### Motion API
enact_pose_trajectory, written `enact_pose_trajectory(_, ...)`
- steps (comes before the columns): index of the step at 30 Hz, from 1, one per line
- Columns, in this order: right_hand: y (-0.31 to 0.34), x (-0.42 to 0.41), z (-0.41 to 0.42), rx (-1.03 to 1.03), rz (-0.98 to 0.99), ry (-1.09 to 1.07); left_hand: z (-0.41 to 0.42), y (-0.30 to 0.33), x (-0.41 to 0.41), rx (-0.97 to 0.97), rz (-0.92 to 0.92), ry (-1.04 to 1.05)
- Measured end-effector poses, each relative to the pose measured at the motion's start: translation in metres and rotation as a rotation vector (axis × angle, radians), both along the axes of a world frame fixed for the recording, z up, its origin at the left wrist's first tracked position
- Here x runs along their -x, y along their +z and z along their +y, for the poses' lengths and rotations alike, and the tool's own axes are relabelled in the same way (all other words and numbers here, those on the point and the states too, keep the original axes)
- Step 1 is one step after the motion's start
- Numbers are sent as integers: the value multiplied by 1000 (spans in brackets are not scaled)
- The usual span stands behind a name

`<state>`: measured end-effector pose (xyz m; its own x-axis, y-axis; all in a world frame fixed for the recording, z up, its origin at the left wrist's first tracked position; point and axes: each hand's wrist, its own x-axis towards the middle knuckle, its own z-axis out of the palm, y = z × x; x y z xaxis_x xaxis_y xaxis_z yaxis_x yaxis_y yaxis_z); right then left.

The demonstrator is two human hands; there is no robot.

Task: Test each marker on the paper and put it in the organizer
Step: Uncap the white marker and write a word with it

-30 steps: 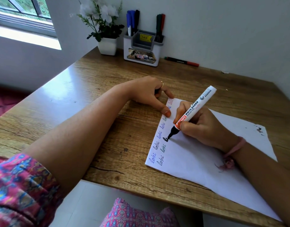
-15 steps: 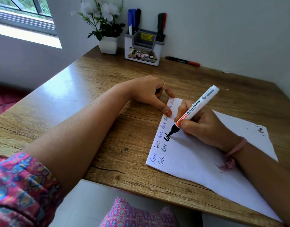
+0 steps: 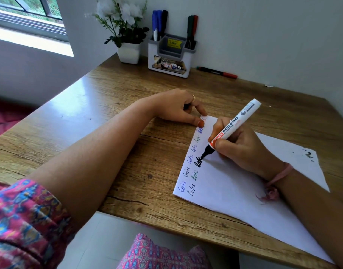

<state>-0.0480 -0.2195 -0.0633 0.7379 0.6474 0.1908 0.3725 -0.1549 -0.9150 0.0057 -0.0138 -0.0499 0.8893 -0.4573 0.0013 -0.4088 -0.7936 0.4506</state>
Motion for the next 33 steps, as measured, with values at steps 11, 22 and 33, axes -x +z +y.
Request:
enact_pose_trajectory(11, 1, 0, 1, -9, 7, -36, 0, 0, -1, 15, 35, 12)
enact_pose_trajectory(22, -1, -1, 0, -4, 20, -67, 6, -2, 0, 204, 145, 69)
enact_pose_trajectory(33, 6, -11, 0, -459, 419, -204, 16, 3, 5, 414, 232, 53)
